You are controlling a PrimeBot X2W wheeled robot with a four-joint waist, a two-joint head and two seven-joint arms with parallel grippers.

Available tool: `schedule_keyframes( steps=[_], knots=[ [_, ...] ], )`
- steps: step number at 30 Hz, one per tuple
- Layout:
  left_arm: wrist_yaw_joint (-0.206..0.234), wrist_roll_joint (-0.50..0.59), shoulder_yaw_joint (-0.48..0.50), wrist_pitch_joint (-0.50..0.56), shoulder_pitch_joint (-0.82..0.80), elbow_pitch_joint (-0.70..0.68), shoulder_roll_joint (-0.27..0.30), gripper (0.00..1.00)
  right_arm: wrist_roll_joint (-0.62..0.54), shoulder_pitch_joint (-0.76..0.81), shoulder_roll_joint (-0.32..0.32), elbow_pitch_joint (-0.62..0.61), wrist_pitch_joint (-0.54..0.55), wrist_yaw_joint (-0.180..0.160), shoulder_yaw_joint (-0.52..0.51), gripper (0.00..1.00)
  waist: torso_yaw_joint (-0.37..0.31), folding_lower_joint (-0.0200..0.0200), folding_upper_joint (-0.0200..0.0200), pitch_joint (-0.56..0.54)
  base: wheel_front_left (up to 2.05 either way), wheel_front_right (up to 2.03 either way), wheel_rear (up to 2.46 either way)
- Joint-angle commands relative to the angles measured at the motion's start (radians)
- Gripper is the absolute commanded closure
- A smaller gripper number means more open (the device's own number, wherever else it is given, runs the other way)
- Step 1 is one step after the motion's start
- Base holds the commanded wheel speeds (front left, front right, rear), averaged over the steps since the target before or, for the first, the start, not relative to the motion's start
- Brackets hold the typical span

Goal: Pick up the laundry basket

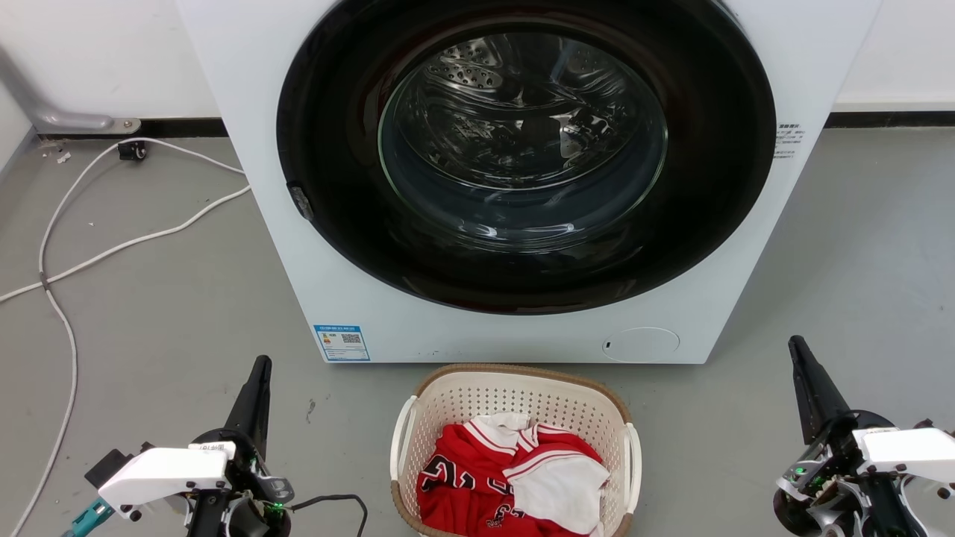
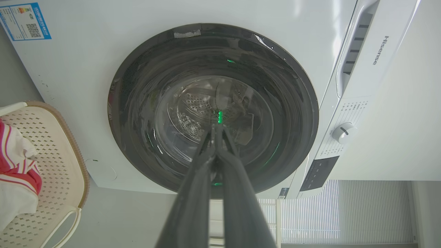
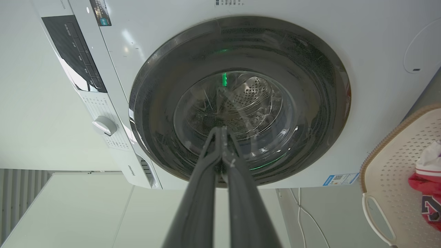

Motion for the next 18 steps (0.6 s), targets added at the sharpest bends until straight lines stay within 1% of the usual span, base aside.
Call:
schedule_keyframes(
  steps=[1, 18],
  knots=[
    [-0.003, 0.005, 0.003, 0.004, -0.01, 0.001, -0.001, 1.0, -0.004, -0.011, 0.004, 0.001, 0.005, 0.0, -0.002, 1.0, 0.0, 0.0, 0.0, 0.0, 0.0, 0.0, 0.0],
    [-0.003, 0.007, 0.005, 0.004, -0.011, 0.001, -0.003, 1.0, -0.005, -0.011, 0.005, 0.001, 0.006, 0.0, -0.003, 1.0, 0.0, 0.0, 0.0, 0.0, 0.0, 0.0, 0.0]
  ],
)
